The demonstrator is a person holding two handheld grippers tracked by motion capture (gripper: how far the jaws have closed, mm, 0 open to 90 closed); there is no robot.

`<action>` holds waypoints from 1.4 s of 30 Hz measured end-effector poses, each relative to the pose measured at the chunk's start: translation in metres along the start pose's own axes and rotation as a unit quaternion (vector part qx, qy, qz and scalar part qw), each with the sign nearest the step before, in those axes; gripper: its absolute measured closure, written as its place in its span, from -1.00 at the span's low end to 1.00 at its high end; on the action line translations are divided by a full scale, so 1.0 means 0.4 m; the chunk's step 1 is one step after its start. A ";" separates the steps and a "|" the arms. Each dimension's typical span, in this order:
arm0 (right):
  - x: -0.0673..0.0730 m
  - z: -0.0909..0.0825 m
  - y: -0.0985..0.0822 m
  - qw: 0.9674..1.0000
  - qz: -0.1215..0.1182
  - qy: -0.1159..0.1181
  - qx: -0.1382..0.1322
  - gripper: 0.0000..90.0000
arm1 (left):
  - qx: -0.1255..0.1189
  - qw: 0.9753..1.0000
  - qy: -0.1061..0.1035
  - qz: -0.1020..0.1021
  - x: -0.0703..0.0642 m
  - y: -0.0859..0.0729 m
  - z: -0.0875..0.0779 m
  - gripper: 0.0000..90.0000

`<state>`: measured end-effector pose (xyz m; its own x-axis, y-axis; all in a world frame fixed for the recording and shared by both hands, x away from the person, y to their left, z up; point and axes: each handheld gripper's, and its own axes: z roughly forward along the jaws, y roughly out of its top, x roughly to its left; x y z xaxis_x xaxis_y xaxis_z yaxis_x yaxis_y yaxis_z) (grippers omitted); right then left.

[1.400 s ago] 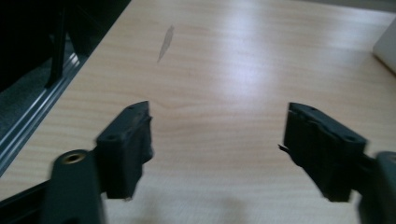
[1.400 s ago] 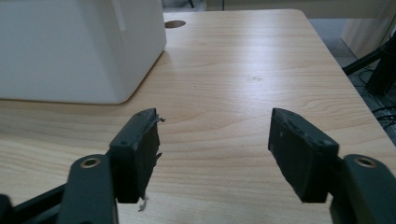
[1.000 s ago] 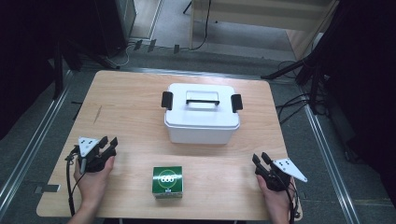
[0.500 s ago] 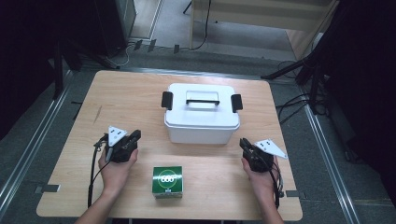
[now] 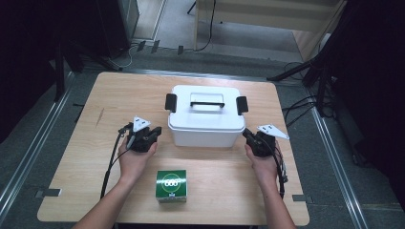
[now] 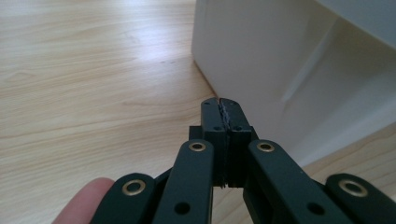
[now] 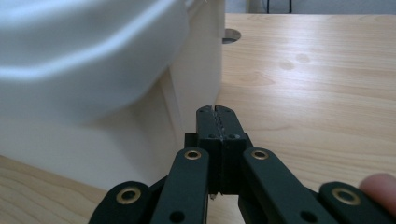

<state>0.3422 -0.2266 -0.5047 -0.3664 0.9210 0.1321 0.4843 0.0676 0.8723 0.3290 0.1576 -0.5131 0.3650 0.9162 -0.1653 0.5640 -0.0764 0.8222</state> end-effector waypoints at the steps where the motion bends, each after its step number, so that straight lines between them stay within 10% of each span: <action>1: 0.004 0.005 0.005 1.000 -0.003 0.002 0.002 1.00 | 0.000 1.000 -0.005 -0.002 -0.002 0.006 0.006 1.00; 9: 0.038 0.017 0.004 1.000 -0.027 0.009 -0.008 1.00 | -0.005 0.999 -0.033 0.011 -0.010 0.022 0.015 1.00; 42: 0.306 0.049 -0.025 0.997 -0.062 0.034 -0.015 1.00 | -0.010 0.997 0.074 -0.030 0.128 -0.093 -0.185 1.00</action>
<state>0.3079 -0.1070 -0.5065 -0.4761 0.8777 0.0536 0.4077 0.1663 0.8979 0.2721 0.2366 -0.5118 0.2168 0.9672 -0.1326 0.5656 -0.0138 0.8246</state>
